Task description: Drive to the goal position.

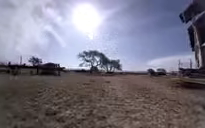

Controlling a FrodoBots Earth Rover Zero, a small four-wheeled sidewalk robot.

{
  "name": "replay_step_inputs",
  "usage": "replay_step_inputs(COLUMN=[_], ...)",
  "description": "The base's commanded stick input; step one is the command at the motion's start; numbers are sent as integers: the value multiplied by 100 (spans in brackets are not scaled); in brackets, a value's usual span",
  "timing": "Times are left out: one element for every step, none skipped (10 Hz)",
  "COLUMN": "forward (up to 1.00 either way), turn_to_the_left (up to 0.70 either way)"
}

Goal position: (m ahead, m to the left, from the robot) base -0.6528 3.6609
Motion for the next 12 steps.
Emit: replay_step_inputs(forward=[70,70,70,70,70,70,70,70,70,70,70,70], turn_to_the_left=[0,0,0,0,0,0,0,0,0,0,3,19])
